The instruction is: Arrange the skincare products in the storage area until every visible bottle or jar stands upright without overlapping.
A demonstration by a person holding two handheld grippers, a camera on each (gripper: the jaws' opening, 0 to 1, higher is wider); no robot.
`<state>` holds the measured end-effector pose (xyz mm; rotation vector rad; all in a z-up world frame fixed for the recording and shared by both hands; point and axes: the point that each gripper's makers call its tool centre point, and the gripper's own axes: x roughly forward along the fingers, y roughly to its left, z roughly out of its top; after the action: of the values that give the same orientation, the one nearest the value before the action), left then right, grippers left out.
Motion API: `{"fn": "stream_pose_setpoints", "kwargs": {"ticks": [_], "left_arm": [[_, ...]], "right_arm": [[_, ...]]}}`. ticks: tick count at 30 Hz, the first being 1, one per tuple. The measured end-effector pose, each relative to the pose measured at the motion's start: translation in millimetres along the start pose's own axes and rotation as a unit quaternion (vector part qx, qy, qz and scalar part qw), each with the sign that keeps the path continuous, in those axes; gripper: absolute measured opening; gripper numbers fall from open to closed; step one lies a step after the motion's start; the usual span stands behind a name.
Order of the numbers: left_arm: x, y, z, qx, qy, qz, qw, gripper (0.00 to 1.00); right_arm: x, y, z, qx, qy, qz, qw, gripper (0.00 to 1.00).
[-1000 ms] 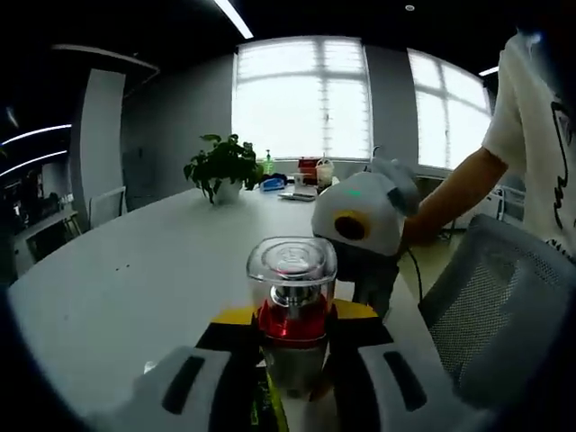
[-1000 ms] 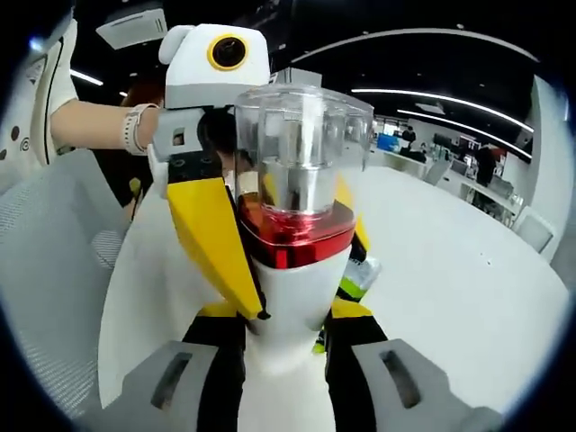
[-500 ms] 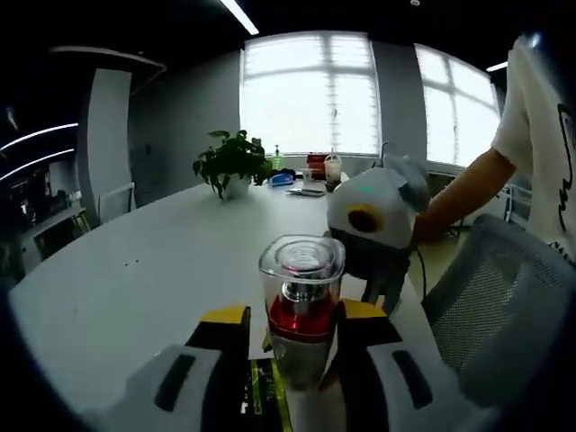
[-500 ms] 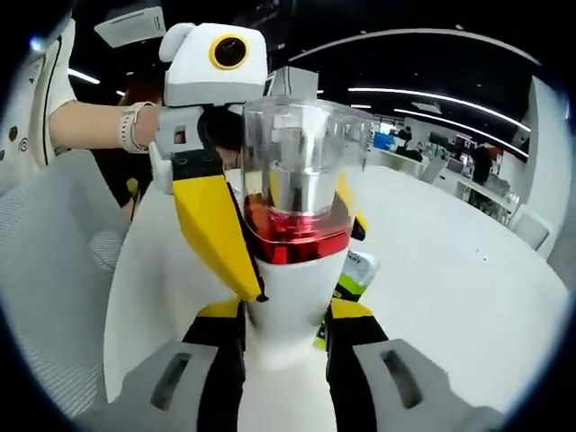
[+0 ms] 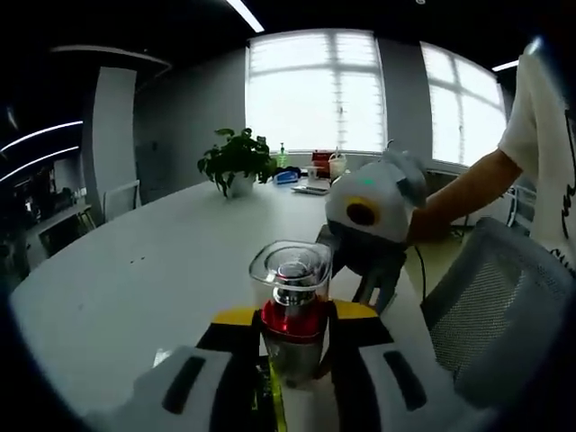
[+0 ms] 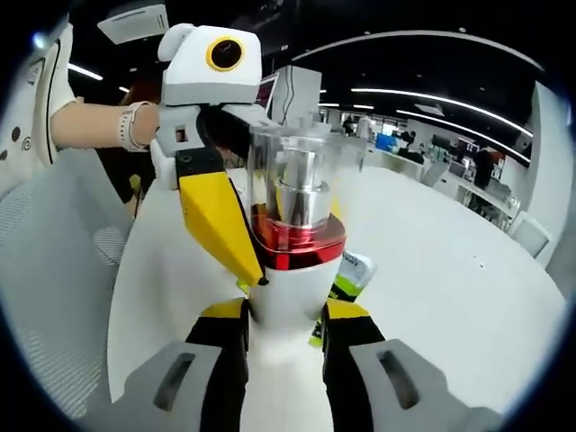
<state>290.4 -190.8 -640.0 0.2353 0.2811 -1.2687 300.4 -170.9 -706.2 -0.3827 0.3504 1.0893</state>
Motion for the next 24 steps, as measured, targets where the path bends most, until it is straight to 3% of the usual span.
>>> {"fn": "stream_pose_setpoints", "kwargs": {"ticks": [15, 24], "left_arm": [[2.0, 4.4, -0.3, -0.019, 0.003, 0.048, 0.9987, 0.25], [2.7, 6.0, 0.2, -0.023, 0.003, 0.061, 0.9979, 0.25]], "right_arm": [[0.5, 1.0, 0.4, -0.017, 0.011, 0.025, 0.9995, 0.31], [-2.1, -1.0, 0.9, 0.009, 0.016, 0.002, 0.9998, 0.31]]}}
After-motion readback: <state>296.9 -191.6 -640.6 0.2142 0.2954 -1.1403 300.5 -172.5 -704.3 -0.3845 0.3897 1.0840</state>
